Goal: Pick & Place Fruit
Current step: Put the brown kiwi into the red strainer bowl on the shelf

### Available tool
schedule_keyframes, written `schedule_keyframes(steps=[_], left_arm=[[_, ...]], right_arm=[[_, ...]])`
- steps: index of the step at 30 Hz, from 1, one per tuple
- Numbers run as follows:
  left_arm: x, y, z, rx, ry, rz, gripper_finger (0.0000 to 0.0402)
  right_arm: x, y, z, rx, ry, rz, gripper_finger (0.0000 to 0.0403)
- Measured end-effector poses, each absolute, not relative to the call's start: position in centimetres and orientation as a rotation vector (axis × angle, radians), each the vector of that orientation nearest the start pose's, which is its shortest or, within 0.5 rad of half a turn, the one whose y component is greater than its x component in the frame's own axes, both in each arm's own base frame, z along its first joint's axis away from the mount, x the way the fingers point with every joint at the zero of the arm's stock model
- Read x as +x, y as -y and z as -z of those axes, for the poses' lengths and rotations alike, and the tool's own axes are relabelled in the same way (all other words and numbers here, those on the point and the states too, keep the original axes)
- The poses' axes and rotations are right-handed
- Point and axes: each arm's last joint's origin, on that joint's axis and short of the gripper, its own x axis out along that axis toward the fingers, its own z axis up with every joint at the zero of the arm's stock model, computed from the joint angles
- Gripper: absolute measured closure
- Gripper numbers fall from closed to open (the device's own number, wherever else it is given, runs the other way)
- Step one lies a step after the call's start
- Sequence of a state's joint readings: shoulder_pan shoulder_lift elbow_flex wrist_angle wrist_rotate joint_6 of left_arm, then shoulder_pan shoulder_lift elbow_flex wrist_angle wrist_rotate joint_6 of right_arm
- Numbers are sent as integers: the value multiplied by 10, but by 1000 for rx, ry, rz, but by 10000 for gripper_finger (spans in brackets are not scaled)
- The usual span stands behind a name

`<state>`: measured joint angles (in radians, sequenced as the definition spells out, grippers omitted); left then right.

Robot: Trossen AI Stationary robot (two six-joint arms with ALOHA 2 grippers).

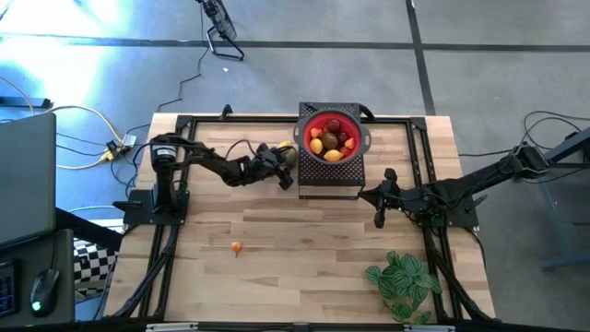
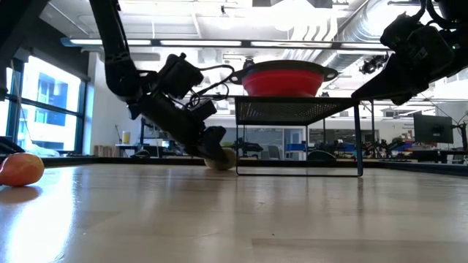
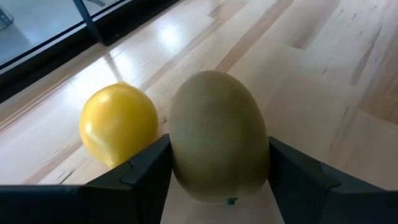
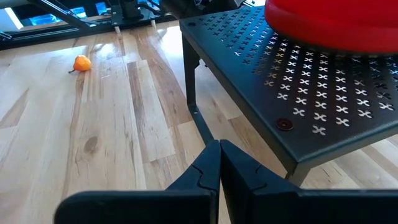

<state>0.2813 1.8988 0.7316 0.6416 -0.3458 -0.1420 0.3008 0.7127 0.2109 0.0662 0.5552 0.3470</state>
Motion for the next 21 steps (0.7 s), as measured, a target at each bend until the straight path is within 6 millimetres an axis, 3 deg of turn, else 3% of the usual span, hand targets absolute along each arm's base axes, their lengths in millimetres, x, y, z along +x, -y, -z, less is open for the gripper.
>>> schedule_keyframes(steps=[12,21], left_arm=[[318,-96,-99,-224,-573,-640,176],[320,-97,-101,-233,-522,-642,176]], right_arm=[[145,-29,-172,158,-350,316,401],[145,-29,-172,158,-350,315,401]])
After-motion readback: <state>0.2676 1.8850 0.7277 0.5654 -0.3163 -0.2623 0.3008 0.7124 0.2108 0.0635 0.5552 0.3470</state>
